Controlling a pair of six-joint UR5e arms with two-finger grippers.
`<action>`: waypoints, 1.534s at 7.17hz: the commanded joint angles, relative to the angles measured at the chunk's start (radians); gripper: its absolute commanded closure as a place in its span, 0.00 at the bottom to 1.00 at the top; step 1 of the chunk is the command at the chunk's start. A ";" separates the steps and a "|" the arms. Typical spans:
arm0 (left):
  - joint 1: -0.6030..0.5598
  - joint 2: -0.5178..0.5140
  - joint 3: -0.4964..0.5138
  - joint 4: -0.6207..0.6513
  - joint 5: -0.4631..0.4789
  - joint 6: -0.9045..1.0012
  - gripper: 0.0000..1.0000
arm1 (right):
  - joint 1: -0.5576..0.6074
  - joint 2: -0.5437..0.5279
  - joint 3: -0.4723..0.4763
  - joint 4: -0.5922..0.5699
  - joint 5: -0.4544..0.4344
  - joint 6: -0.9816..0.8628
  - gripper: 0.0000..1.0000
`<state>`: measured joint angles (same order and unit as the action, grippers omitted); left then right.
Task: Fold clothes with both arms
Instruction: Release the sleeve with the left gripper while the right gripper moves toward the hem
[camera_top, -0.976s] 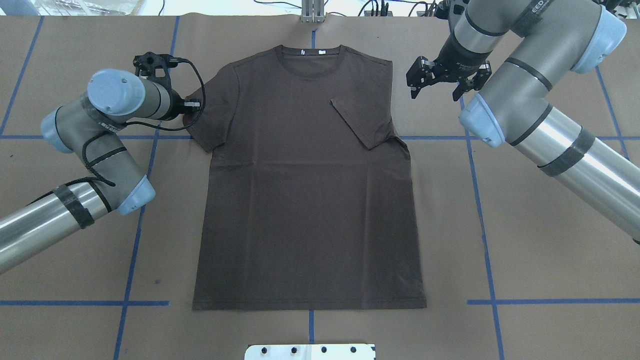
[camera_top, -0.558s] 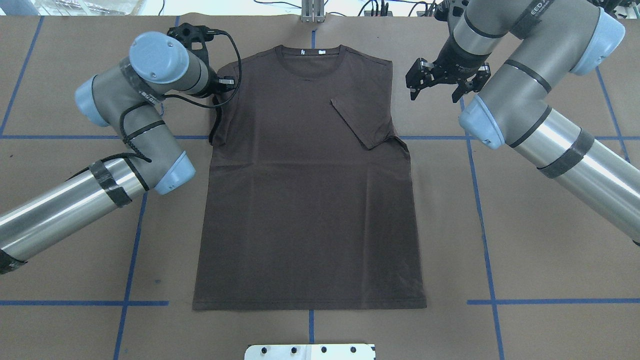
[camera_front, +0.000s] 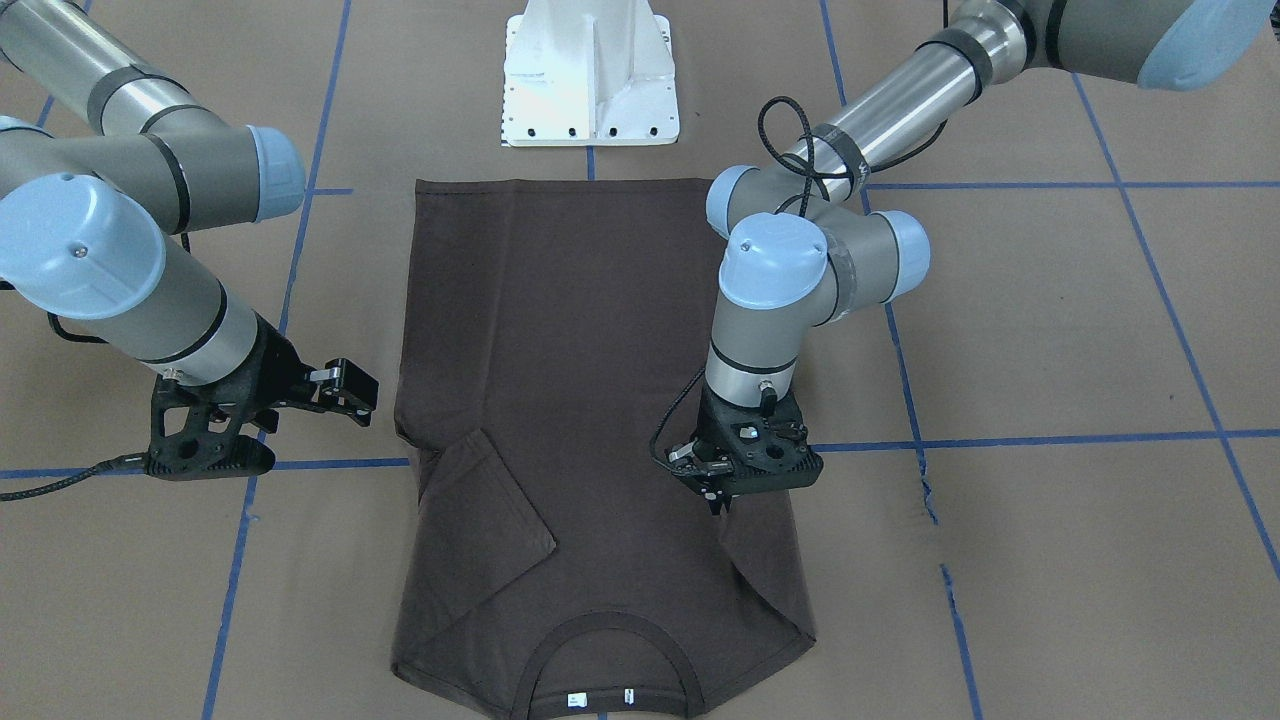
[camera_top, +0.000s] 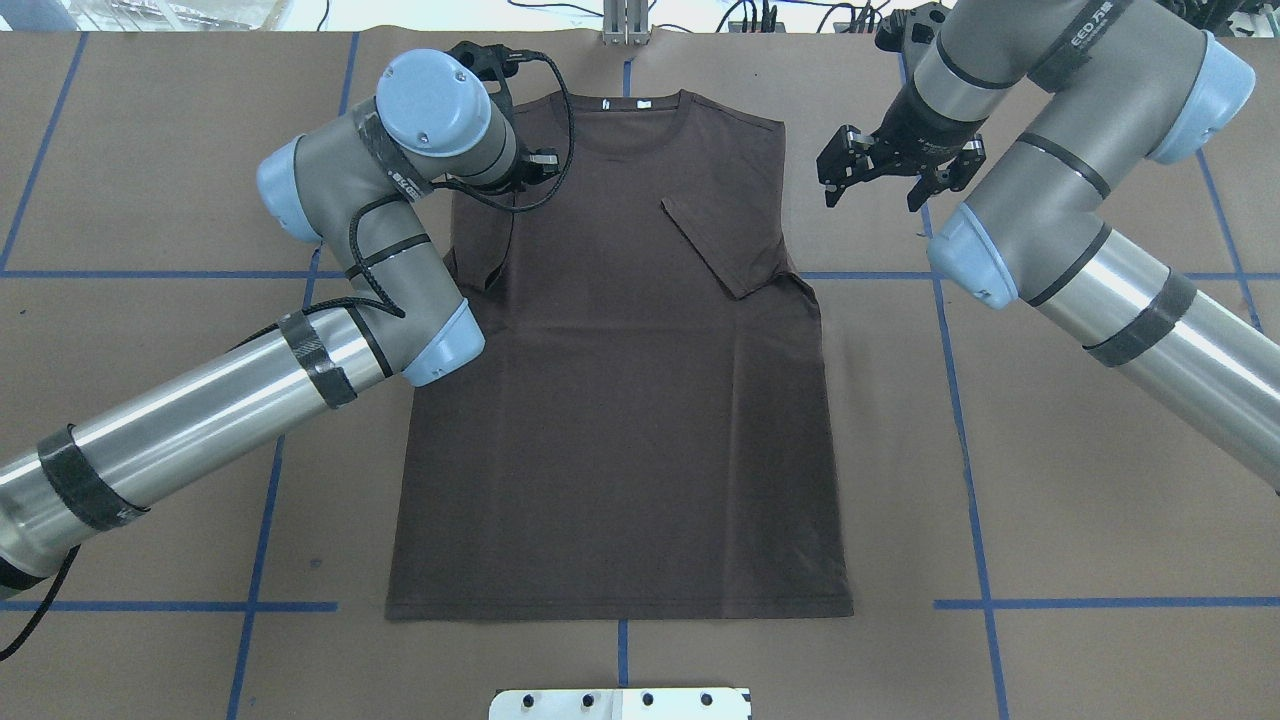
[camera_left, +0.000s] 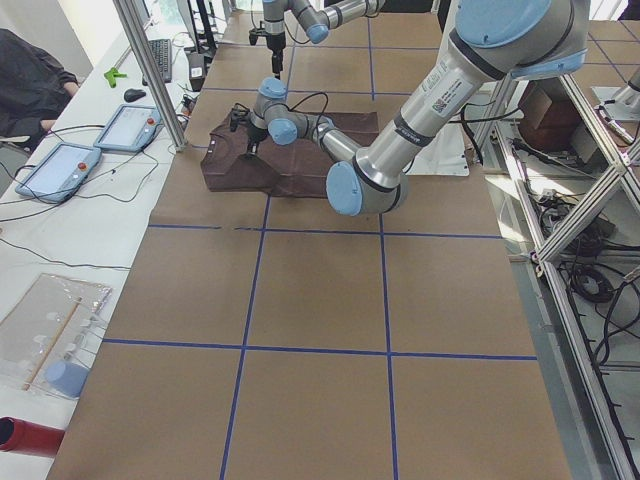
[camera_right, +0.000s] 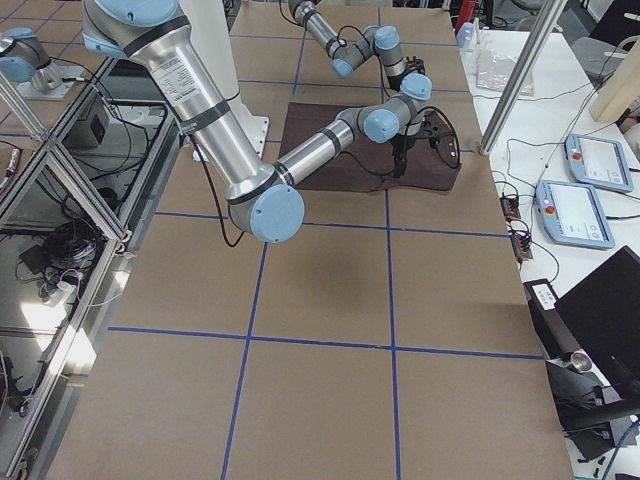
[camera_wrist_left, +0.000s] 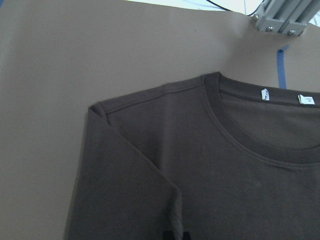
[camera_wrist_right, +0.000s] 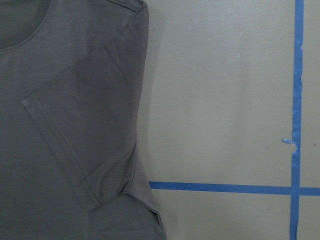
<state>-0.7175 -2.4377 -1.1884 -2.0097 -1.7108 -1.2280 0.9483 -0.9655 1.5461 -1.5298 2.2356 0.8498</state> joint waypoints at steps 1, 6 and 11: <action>0.019 -0.029 0.024 -0.003 0.002 -0.013 1.00 | 0.000 -0.002 0.000 0.003 -0.001 0.000 0.00; 0.020 -0.058 0.058 -0.017 0.002 -0.011 0.00 | -0.006 -0.001 -0.003 0.003 0.001 0.000 0.00; 0.018 0.153 -0.347 0.228 -0.093 0.144 0.00 | -0.220 -0.187 0.278 0.003 -0.224 0.270 0.00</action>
<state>-0.7007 -2.3688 -1.3691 -1.9047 -1.7931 -1.1516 0.8372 -1.0581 1.6805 -1.5264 2.1568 0.9980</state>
